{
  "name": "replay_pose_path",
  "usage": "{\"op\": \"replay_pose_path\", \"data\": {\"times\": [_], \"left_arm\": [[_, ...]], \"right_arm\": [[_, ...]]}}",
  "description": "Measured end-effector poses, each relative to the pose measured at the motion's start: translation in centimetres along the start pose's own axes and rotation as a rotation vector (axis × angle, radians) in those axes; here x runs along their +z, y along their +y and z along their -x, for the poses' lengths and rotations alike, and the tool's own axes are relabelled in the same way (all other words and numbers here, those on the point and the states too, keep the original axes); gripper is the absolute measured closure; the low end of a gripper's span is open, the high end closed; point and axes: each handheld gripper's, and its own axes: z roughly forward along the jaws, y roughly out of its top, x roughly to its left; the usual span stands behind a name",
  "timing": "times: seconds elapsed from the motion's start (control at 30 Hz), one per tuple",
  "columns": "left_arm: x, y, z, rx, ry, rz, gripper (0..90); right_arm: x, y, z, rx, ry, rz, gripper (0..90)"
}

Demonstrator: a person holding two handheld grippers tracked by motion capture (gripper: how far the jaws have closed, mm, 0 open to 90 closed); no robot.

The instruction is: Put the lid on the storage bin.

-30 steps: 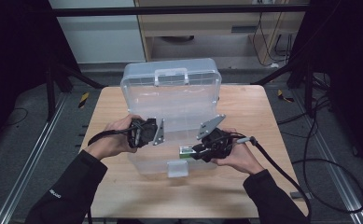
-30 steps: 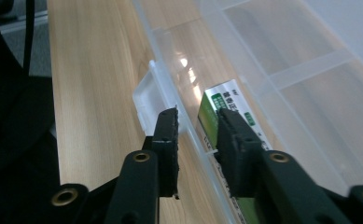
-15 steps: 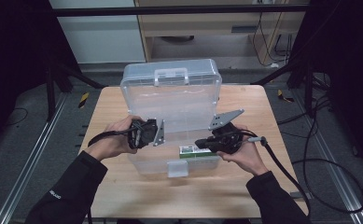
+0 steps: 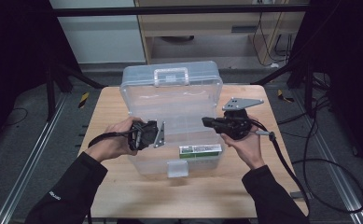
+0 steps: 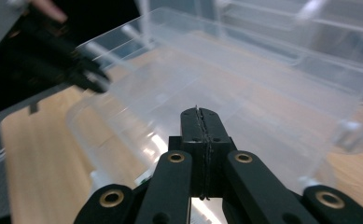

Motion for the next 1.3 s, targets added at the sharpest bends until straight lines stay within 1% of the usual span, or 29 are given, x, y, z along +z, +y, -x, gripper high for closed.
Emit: {"op": "replay_pose_path", "data": {"times": [0.2,0.3,0.43,0.57,0.6,0.77,0.8,0.87,0.97,1.03,1.17,1.3], "left_arm": [[0.0,0.0,0.1,0.000,-0.002,-0.005,80.8],[0.0,0.1,0.1,0.000,-0.003,-0.009,80.7],[0.0,0.2,0.2,-0.002,-0.007,-0.013,80.8],[0.0,0.2,0.2,-0.001,-0.009,-0.020,80.7],[0.1,0.2,0.3,-0.002,-0.007,-0.013,80.7],[0.1,0.3,0.5,-0.007,-0.006,-0.018,80.7],[0.1,0.3,0.6,-0.015,-0.010,-0.020,80.7],[0.1,0.3,0.6,-0.017,-0.012,-0.020,80.7],[0.1,0.3,0.7,-0.018,-0.015,-0.021,80.6],[0.0,0.4,0.8,-0.018,-0.020,-0.035,80.6],[0.1,0.3,0.9,-0.030,-0.030,-0.025,80.5],[0.2,0.5,1.2,-0.026,-0.043,-0.032,80.4]], "right_arm": [[0.2,0.3,1.2,0.038,-0.079,0.016,90.0],[0.2,0.2,1.7,0.058,-0.091,0.023,90.0],[0.2,-0.1,2.3,0.085,-0.121,0.023,90.0],[0.0,-0.3,2.9,0.100,-0.137,0.028,90.0],[0.0,-0.3,3.0,0.101,-0.140,0.028,90.0],[-0.1,-0.3,3.4,0.107,-0.157,0.023,90.0],[-0.1,-0.3,3.5,0.109,-0.160,0.025,90.0],[-0.2,-0.3,3.5,0.112,-0.166,0.024,90.0],[-0.2,-0.3,3.6,0.112,-0.168,0.023,90.0],[-0.2,-0.3,3.7,0.118,-0.166,0.020,90.0],[-0.2,-0.3,3.8,0.124,-0.169,0.017,90.0],[-0.2,-0.4,4.0,0.131,-0.177,0.020,90.0]]}}
